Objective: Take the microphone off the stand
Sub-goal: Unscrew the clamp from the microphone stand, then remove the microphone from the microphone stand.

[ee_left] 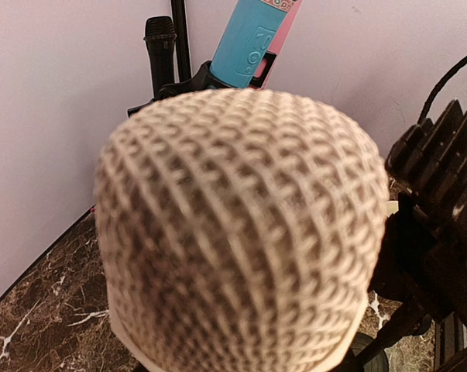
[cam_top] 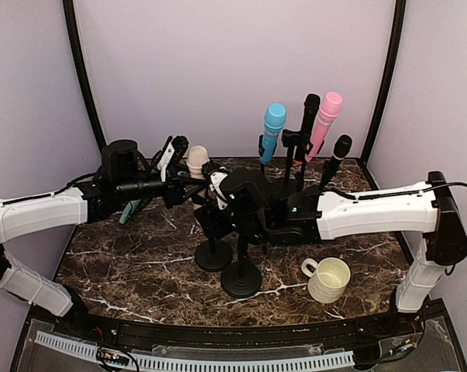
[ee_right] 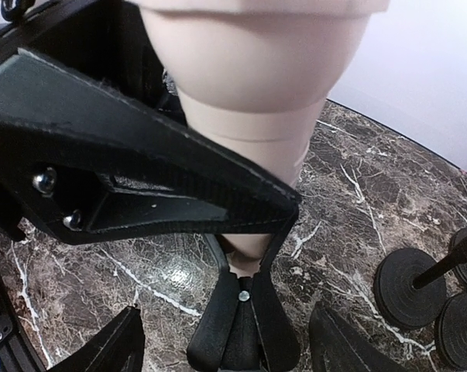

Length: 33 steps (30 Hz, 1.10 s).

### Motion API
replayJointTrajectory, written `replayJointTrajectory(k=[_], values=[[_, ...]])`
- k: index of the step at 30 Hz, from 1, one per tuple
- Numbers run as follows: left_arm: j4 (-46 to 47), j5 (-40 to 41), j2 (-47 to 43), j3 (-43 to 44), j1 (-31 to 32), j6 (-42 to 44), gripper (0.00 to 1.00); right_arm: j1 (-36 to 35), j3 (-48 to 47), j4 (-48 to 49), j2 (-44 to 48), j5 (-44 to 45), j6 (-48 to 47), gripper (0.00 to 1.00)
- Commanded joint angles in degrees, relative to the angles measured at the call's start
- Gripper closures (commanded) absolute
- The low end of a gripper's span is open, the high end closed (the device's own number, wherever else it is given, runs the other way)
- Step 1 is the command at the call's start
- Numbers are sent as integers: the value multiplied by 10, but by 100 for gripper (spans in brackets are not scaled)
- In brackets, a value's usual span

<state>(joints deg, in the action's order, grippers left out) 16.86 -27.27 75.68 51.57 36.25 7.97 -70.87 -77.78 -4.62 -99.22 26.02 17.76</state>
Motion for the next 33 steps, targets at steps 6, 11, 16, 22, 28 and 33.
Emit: replayJointTrajectory(k=[6,11,16,22,28,33], values=[[14,4,-29,-5,3,7,63,-2,-30,-13,-19,25,23,41],[14,5,-31,-5,3,7,64,-2,-34,-25,-23,34,27,74],[14,8,-34,-6,3,11,65,-2,-26,-22,-14,41,30,98],[-14,85,-66,8,2,51,66,-2,-23,-21,-10,43,30,99],[-49,149,-116,9,-41,68,66,-1,-15,-15,3,31,23,63],[-117,195,-104,34,-74,80,66,-1,1,11,29,-3,4,24]])
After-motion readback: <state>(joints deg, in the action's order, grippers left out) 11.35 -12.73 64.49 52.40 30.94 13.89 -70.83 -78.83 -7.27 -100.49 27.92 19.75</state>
